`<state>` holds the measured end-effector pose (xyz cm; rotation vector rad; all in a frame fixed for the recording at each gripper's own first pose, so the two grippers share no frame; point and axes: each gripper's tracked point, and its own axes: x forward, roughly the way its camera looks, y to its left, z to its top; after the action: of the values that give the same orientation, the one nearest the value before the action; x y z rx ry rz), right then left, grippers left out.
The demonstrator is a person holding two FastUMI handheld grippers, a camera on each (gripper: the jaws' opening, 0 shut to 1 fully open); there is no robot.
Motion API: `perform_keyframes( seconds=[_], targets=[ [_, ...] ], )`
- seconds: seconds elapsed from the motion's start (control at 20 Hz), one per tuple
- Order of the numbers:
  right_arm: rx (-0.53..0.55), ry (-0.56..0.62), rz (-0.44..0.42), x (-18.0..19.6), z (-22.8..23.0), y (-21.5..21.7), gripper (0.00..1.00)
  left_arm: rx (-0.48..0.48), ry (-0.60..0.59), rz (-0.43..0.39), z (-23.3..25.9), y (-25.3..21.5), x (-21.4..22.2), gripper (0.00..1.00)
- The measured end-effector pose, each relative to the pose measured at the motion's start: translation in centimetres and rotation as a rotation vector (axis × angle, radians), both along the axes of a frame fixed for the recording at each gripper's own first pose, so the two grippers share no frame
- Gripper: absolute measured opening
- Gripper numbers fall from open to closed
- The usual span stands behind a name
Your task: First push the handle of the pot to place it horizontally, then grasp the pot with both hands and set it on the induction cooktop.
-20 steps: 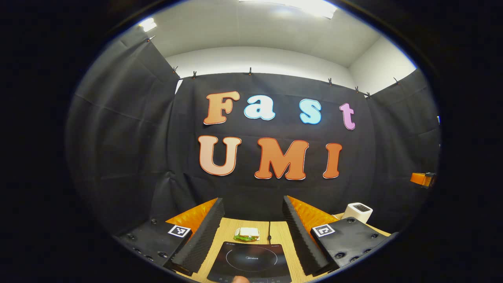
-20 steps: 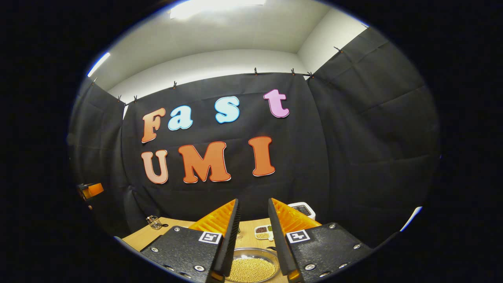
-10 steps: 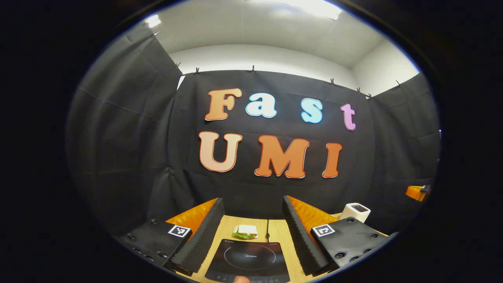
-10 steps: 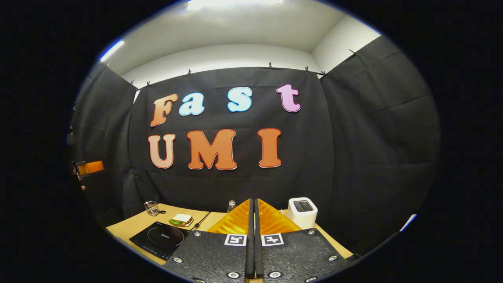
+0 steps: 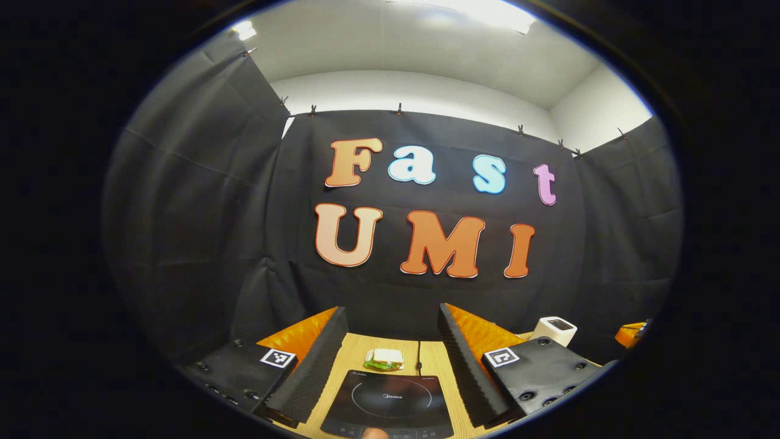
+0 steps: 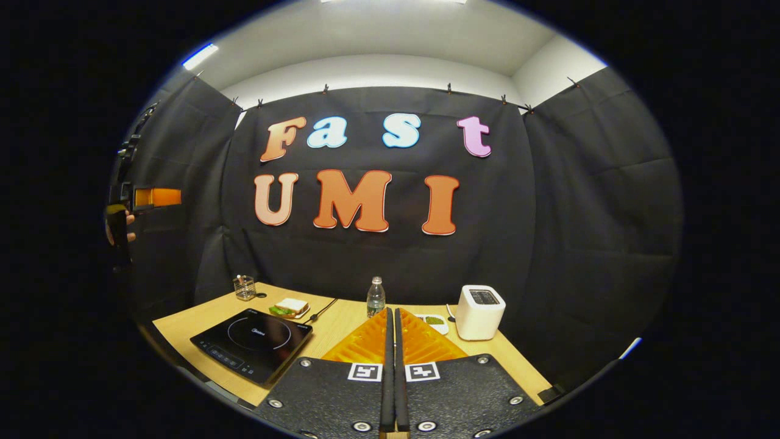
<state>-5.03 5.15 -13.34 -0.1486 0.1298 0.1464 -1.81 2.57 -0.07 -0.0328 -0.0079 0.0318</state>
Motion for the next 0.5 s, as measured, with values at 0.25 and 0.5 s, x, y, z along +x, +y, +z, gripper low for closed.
perform_keyframes(
  seconds=[0.25, 0.5],
  targets=[
    [0.013, 0.082, 0.032, -2.0, -4.8, 1.3, 0.00, -0.004, -0.002, -0.015, -0.2, -0.1, -0.8, 0.97],
    [0.020, 0.155, 0.083, -3.3, -9.6, 2.9, 0.00, 0.009, -0.002, -0.017, -0.2, 0.0, -1.3, 0.97]
  ],
)
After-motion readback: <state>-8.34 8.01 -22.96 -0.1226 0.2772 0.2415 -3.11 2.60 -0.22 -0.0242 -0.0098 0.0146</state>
